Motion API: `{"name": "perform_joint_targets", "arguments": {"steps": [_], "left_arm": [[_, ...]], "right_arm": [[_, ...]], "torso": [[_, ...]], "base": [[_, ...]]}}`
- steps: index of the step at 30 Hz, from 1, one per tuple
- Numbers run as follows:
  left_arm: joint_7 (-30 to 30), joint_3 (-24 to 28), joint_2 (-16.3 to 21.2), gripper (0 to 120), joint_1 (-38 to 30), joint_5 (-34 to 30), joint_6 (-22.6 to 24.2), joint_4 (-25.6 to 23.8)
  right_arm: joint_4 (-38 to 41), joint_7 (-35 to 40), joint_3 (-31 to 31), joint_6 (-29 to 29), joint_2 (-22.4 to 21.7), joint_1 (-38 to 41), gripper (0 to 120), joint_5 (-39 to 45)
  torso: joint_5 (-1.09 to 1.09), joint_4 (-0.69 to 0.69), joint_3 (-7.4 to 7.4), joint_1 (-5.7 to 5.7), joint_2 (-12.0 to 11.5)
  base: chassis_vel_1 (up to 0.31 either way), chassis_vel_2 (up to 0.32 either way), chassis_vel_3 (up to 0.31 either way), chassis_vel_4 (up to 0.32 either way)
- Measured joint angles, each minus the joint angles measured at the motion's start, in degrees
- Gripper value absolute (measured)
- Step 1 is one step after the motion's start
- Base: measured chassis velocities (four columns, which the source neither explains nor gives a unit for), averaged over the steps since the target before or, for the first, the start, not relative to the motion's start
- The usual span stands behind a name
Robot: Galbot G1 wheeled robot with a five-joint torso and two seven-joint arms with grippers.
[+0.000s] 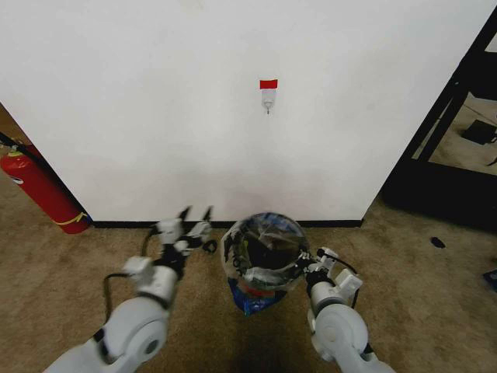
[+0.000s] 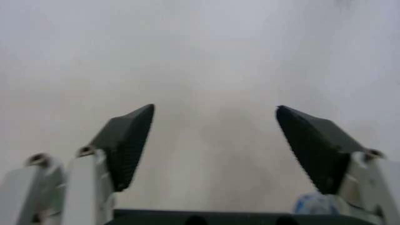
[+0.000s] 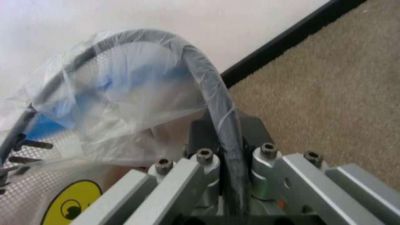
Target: Pick up the garbage bag from the wall and place it over the trash bin.
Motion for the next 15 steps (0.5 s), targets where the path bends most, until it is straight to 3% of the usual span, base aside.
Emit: {"name": "perform_joint_targets", "arguments": {"steps": [5,6,9,13,15], "left_arm": [[1.2,-4.8,-2.9,98,3.7,-1.1,-2.1,1.5],[1.2,-4.8,-2.9,98,3.7,-1.1,-2.1,1.5],[1.5,-9.3,-9.2,100,8.9,-3.8,-2.1,1.0],[1.5,-9.7,-10.4,100,9.7,-3.5,-2.0,0.5],[1.1,-9.7,-10.7,100,9.4,-3.8,-1.6,0.4]], "right_arm": [[-1.1,-0.6,-0.3,0.0,0.5,-0.2,0,-0.7],[-1.1,-0.6,-0.3,0.0,0.5,-0.2,0,-0.7],[-3.2,-1.0,-1.0,-0.1,2.4,-0.1,0,-1.1],[-3.3,-1.0,-1.2,-0.6,3.0,-0.1,0,-1.3],[-3.0,-1.0,-1.2,-1.1,2.8,-0.3,7,-1.1]], "torso": [[0.0,-0.05,0.0,0.0,0.0],[0.0,-0.05,0.0,0.0,0.0],[0.0,0.0,0.0,0.0,0.0],[0.01,-0.01,0.0,0.0,0.0],[0.01,-0.03,0.0,0.0,0.0]], "base": [[0.0,0.0,0.0,0.0],[0.0,0.0,0.0,0.0],[0.0,0.0,0.0,0.0],[0.0,0.0,0.0,0.0],[0.0,0.0,0.0,0.0]]}}
